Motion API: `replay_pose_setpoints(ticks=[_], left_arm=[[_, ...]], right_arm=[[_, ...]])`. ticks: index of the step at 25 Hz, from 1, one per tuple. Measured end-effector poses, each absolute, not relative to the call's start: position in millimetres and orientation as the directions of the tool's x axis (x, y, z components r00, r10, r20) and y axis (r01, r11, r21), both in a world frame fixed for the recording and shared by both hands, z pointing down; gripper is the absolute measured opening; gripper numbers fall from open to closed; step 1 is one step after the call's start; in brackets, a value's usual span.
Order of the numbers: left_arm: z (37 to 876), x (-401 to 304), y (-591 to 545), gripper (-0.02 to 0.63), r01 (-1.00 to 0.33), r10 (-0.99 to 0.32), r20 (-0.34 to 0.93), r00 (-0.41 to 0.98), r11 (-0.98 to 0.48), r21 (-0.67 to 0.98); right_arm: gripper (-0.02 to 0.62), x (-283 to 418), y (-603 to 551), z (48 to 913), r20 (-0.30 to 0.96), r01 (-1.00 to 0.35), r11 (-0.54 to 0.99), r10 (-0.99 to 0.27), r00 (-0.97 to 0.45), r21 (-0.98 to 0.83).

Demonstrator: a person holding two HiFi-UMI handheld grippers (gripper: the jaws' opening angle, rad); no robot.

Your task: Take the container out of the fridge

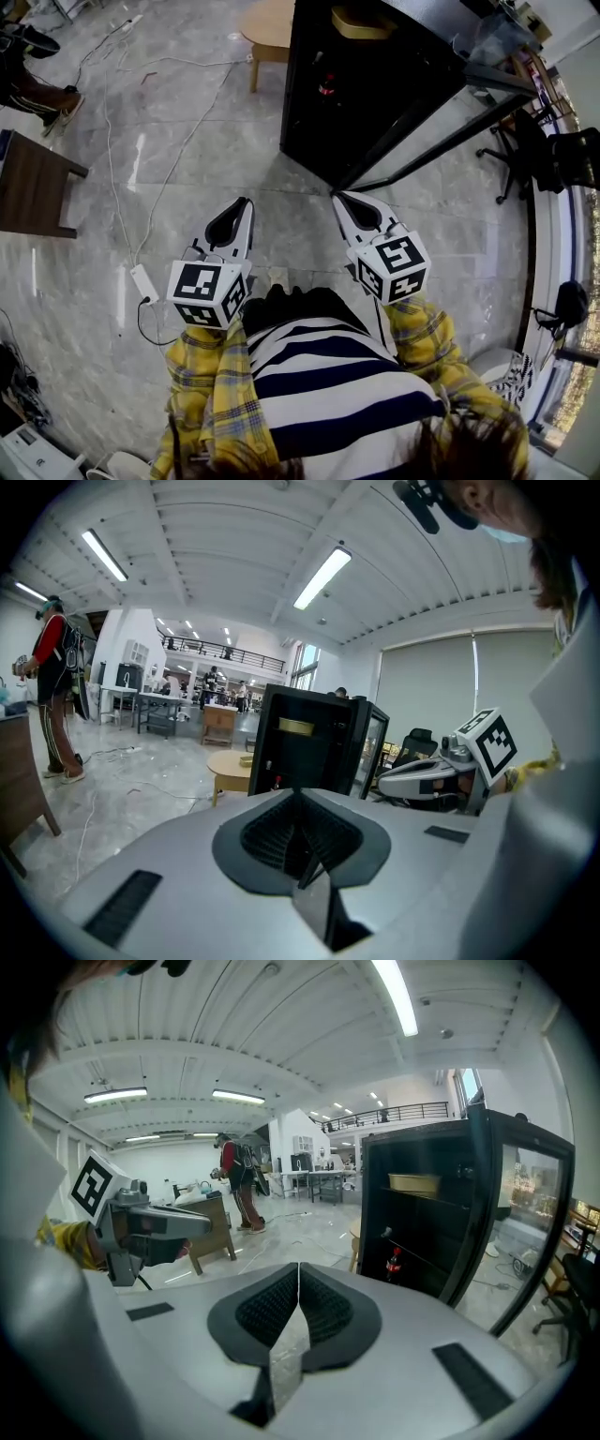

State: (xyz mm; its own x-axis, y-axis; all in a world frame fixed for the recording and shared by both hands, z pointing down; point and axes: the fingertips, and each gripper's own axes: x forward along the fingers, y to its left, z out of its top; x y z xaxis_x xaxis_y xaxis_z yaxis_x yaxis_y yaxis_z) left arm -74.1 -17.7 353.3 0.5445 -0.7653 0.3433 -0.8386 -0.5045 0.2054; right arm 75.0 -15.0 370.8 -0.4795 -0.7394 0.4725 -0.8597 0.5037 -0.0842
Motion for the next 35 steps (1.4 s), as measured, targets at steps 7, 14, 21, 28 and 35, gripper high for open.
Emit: replay_pose_setpoints(ticks=[7,14,21,28,35], left_arm=[[355,-87,-54,0.035,-0.837,-0.761,0.351,0.545,-0.516,0.181],[348,-72,-84,0.035,-0.845,-0.780,0.336,0.528,-0.519,0.124],[337,-61,-134,0.035,-0.874,-0.821,0.303,0.484,-0.473,0.115],[331,-38,-184,0.035,-0.884,-0.840,0.274,0.467,-0.450,0.127],[334,-27,-221,0.035,-0.896,-0.855,0.268,0.444,-0.423,0.135]], right_arm=[[0.029,69,-55,363,0.460,-0.873,0.487,-0.771,-0.441,-0.019],[0.029,87,-102,352,0.430,-0.875,0.482,-0.800,-0.419,0.044],[0.031,97,-160,349,0.431,-0.855,0.512,-0.791,-0.435,0.076],[0.032,113,-228,334,0.407,-0.839,0.521,-0.809,-0.425,0.158],[0.032,121,-285,325,0.379,-0.818,0.509,-0.836,-0.397,0.267]])
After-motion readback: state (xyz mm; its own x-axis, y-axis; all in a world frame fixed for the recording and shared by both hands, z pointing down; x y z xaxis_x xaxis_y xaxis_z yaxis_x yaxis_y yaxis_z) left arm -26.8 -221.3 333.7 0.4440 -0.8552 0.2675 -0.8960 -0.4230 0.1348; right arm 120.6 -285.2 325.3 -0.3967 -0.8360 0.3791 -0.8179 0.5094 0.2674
